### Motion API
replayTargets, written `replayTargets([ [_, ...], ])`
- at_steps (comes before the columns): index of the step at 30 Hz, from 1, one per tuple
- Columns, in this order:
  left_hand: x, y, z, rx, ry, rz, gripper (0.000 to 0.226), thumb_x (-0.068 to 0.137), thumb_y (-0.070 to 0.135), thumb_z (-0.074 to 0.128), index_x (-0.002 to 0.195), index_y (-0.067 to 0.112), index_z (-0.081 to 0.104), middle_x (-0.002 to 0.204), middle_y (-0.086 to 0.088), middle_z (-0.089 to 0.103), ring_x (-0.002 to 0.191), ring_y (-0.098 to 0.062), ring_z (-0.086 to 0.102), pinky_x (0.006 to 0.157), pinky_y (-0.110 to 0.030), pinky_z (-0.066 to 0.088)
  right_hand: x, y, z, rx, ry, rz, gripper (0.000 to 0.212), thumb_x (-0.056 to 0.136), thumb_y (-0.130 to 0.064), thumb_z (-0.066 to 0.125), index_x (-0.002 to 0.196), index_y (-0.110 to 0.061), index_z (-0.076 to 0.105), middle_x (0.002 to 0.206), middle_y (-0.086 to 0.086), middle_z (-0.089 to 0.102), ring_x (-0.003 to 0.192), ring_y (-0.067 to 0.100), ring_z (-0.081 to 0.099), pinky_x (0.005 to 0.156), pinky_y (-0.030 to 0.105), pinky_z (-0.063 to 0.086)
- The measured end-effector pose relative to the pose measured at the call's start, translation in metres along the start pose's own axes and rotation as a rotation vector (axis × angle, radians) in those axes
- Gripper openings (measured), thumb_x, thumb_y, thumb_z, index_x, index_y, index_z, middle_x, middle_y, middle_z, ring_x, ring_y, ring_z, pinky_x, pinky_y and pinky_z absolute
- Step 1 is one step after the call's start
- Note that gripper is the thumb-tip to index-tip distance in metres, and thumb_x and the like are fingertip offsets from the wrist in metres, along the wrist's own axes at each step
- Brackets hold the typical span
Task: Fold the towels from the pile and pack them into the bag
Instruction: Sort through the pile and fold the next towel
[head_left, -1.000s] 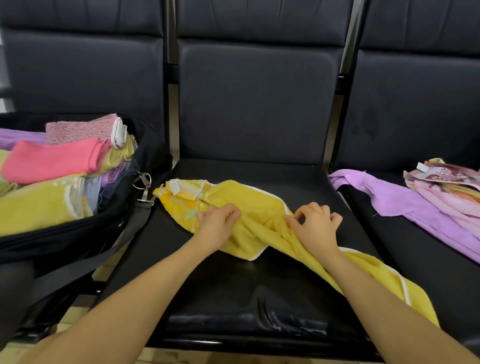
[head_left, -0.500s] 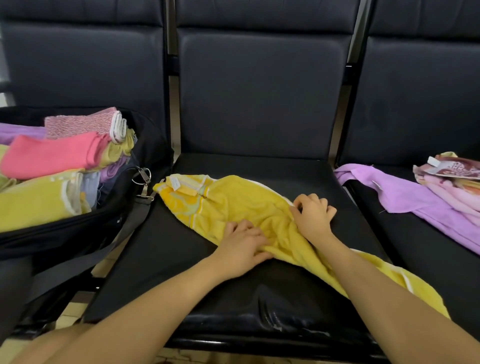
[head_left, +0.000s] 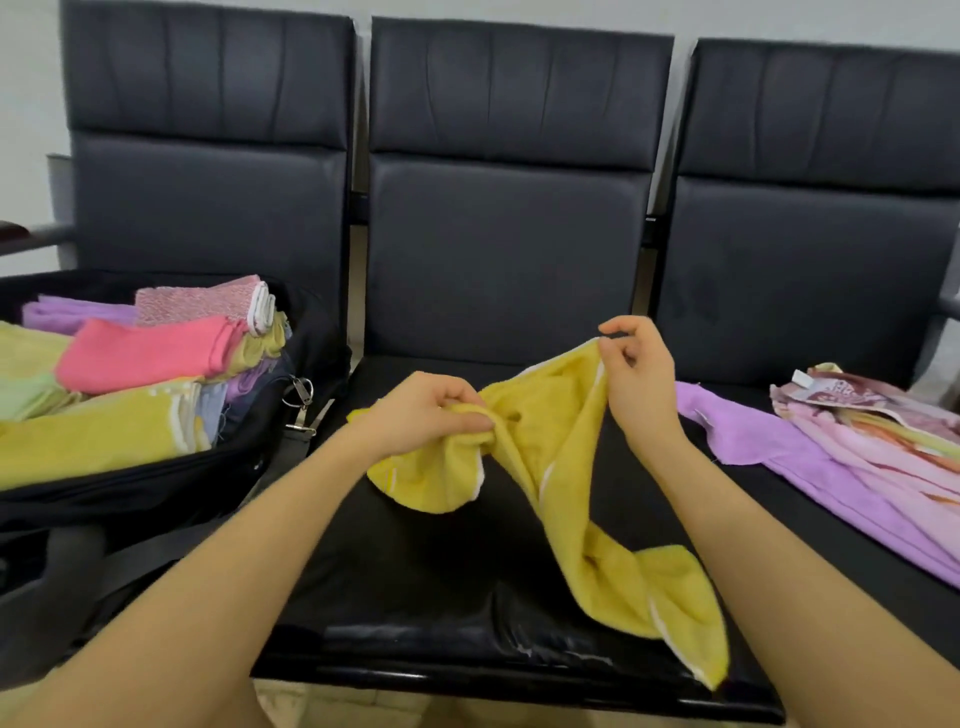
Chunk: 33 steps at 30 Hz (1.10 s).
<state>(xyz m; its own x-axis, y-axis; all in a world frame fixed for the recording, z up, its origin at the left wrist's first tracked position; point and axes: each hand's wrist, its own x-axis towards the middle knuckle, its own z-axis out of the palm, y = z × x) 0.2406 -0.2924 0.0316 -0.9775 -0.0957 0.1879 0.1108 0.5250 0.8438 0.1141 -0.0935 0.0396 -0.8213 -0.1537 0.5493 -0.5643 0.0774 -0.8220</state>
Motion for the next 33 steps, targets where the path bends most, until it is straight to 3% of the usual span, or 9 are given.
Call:
replayTargets([
  [4,-0.001,0.040,-0.025,0.037,-0.043,0.017,0.008,0.080,0.025,0.074,0.083,0.017,0.074,0.084,0.002,0.074,0.083,-0.011,0.069,0.081,-0.029,0.056,0.003,-0.041,-0.002,0.029,0.003,-0.016,0.027,0.094,-0.001,0.044,0.090,-0.018,0.065,0.082,-0.003,0.061,0.068,0.003,0.052,0.057,0.009,0.041],
  [7,0.001,0.066,-0.035,0.026,0.022,0.076,0.018,0.088,0.028,0.066,0.090,0.011,0.073,0.093,-0.003,0.072,0.089,-0.017,0.068,0.084,-0.031,0.054,0.000,-0.064,-0.002,0.052,0.002,-0.021,0.022,0.095,-0.005,0.048,0.098,-0.018,0.065,0.091,-0.006,0.063,0.079,0.005,0.056,0.065,0.009,0.045],
  [10,0.006,0.093,-0.042,-0.095,0.143,0.110,0.029,0.094,0.032,0.057,0.074,0.012,0.063,0.078,0.001,0.067,0.073,-0.012,0.061,0.075,-0.029,0.050,0.000,-0.085,-0.007,0.047,0.085,-0.085,0.011,0.090,-0.014,0.060,0.098,-0.021,0.062,0.093,-0.007,0.061,0.086,0.008,0.057,0.075,0.020,0.047],
  [14,0.013,0.131,-0.057,-0.165,0.224,0.171,0.035,0.094,0.035,0.056,0.065,0.017,0.048,0.063,0.004,0.054,0.061,-0.008,0.052,0.071,-0.024,0.047,0.008,-0.106,-0.015,-0.006,0.179,-0.210,0.014,0.092,-0.016,0.057,0.093,-0.029,0.064,0.091,-0.010,0.062,0.088,0.006,0.057,0.092,0.043,0.047],
  [19,0.020,0.161,-0.063,-0.068,0.167,0.240,0.040,0.095,0.038,0.054,0.061,0.019,0.044,0.064,0.000,0.046,0.057,-0.008,0.045,0.059,-0.019,0.041,0.003,-0.133,-0.005,-0.056,-0.060,-0.253,0.005,0.084,-0.045,0.064,0.085,-0.047,0.060,0.103,-0.014,0.061,0.107,0.006,0.055,0.104,0.047,0.038],
  [22,0.020,0.165,-0.061,-0.023,0.135,0.261,0.041,0.097,0.041,0.049,0.062,0.020,0.043,0.059,0.005,0.044,0.054,-0.006,0.042,0.054,-0.016,0.039,-0.002,-0.143,0.011,-0.185,-0.188,-0.264,0.014,0.082,-0.048,0.068,0.085,-0.048,0.054,0.103,-0.015,0.055,0.115,0.011,0.049,0.108,0.044,0.027],
  [26,0.025,0.148,-0.059,0.050,0.223,0.219,0.038,0.095,0.047,0.049,0.072,0.018,0.050,0.069,0.004,0.052,0.066,-0.009,0.050,0.066,-0.025,0.044,-0.001,-0.135,0.024,-0.094,-0.203,-0.220,0.011,0.088,-0.039,0.064,0.079,-0.043,0.058,0.091,-0.017,0.060,0.102,0.007,0.054,0.104,0.050,0.034],
  [30,0.018,0.112,-0.047,0.234,0.662,0.298,0.026,0.086,0.052,0.057,0.074,0.032,0.047,0.084,0.008,0.049,0.086,-0.018,0.052,0.087,-0.047,0.045,-0.002,-0.120,0.022,0.000,-0.134,-0.116,0.015,0.087,-0.052,0.055,0.081,-0.039,0.062,0.089,-0.014,0.064,0.109,0.026,0.054,0.096,0.052,0.044],
  [33,-0.003,0.092,-0.024,0.239,0.647,0.309,0.034,0.072,0.069,0.050,0.076,0.035,0.051,0.084,0.010,0.053,0.085,-0.011,0.052,0.088,-0.040,0.042,-0.001,-0.112,0.017,-0.012,-0.078,-0.113,0.016,0.092,-0.044,0.054,0.078,-0.039,0.060,0.081,-0.020,0.062,0.105,0.027,0.055,0.095,0.053,0.044],
])
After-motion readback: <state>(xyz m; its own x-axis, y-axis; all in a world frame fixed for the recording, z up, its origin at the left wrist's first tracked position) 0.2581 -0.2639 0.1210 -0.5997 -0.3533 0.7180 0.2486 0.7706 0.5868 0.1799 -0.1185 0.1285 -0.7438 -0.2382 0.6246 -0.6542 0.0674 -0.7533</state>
